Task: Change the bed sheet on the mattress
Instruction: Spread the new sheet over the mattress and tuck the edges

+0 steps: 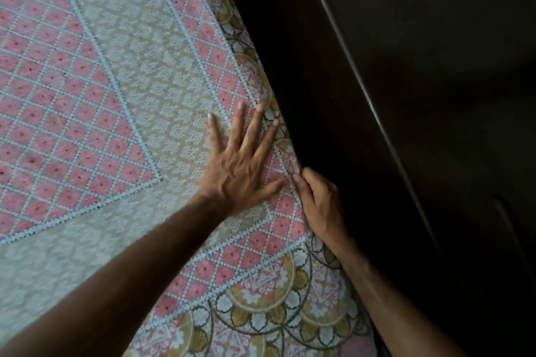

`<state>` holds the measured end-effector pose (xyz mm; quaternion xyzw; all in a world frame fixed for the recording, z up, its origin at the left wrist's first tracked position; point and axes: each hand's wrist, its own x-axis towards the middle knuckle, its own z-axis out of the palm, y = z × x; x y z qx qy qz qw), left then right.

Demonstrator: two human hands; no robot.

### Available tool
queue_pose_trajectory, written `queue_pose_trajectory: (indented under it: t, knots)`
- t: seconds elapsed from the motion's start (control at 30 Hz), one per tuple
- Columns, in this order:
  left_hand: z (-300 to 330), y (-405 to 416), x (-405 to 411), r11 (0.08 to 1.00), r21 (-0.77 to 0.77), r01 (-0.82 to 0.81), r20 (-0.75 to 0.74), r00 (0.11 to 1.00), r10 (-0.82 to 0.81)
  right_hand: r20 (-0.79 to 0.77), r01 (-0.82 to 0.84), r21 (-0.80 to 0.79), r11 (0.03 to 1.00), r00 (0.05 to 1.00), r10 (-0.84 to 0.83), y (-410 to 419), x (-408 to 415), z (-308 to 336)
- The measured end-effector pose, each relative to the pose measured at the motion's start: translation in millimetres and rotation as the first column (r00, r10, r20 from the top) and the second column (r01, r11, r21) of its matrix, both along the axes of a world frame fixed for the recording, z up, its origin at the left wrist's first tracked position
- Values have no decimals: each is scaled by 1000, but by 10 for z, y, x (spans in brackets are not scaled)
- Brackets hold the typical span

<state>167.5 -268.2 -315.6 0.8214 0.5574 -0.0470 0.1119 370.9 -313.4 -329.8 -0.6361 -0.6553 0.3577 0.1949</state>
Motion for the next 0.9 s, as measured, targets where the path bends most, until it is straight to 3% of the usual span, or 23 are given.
queue_pose_trajectory:
  t: [0.1,0.23,0.33,0.5,0.63,0.73,0.9]
  knots:
    - [6,-12,0,1000,-2,3,-12,1000,-3,-78,50,-2,999,996,-50,40,57,-21]
    - [43,-5,-3,999,-25,21,8,1000,-21,-173,184,-154,971,962,-210,-31,24,-100]
    - [-4,328,-337,1000,15,24,61,998,-25,-187,180,-140,974,961,-204,238,-104,-89]
    - [-71,1182,-1230,969,61,-239,114,966,231,-158,69,-63,996,984,-78,1519,-794,-166]
    - [-67,1735,-1685,952,94,-291,54,956,287,-255,32,-129,991,965,-64,2655,-1458,-230]
    - [-70,2113,-1795,922,84,-378,81,925,371,-218,16,-151,988,975,-49,3393,-1781,-236]
    - [-86,2576,-1867,923,123,-363,84,931,355,-178,-21,-100,995,984,3,4423,-2144,-211]
